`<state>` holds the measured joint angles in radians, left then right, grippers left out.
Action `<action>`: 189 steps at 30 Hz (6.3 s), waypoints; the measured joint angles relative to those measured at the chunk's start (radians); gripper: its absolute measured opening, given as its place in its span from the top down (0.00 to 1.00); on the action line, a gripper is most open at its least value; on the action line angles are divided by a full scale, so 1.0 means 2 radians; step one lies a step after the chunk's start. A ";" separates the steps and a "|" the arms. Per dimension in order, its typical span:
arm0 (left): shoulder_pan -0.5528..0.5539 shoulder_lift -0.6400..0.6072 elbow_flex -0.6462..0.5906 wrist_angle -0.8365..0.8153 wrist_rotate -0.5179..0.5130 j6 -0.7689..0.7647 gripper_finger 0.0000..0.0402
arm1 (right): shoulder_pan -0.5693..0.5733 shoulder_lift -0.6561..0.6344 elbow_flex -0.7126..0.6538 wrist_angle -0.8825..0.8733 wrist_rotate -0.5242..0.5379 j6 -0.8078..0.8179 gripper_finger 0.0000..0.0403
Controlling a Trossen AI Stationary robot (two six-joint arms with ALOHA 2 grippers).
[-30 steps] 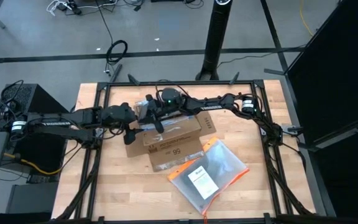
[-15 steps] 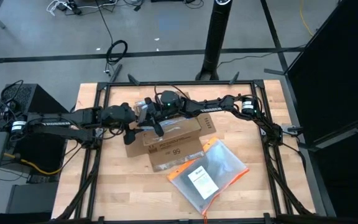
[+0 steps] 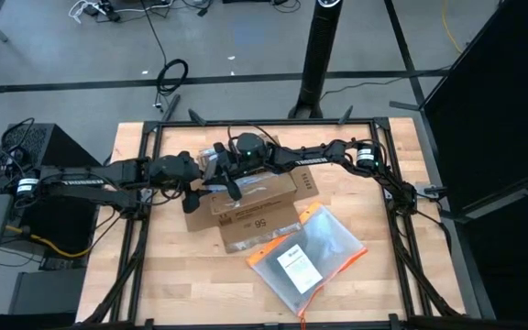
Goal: Unpack boxes
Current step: Break down the cardboard box until it is fully flat
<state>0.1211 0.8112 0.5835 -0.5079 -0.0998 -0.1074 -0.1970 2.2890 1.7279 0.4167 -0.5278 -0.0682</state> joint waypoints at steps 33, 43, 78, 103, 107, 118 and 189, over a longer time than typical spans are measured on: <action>0.000 0.000 0.001 -0.010 0.008 -0.009 0.36 | -0.011 -0.047 -0.001 -0.166 0.044 -0.041 0.90; 0.000 0.000 0.001 -0.011 0.008 -0.012 0.36 | -0.013 -0.056 0.000 -0.220 0.055 -0.042 0.90; 0.000 0.000 0.001 -0.013 0.005 -0.011 0.37 | -0.071 -0.191 -0.097 -0.417 0.047 -0.104 0.90; 0.000 0.000 0.001 -0.014 0.007 -0.007 0.37 | -0.183 -0.273 -0.180 -0.475 -0.077 -0.234 0.90; 0.000 0.000 0.001 -0.013 0.005 -0.016 0.37 | -0.186 -0.286 -0.180 -0.482 -0.083 -0.230 0.90; 0.000 0.001 0.001 -0.008 -0.001 -0.039 0.38 | -0.190 -0.337 -0.180 -0.476 -0.096 -0.205 0.90; 0.086 0.232 0.156 0.044 0.061 0.048 0.48 | -0.136 -0.204 -0.180 -0.293 -0.120 -0.151 0.90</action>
<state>0.2940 1.2743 0.8955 -0.4209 0.0219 -0.0116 -0.4686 1.8816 1.3678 -0.1702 -0.7677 -0.3711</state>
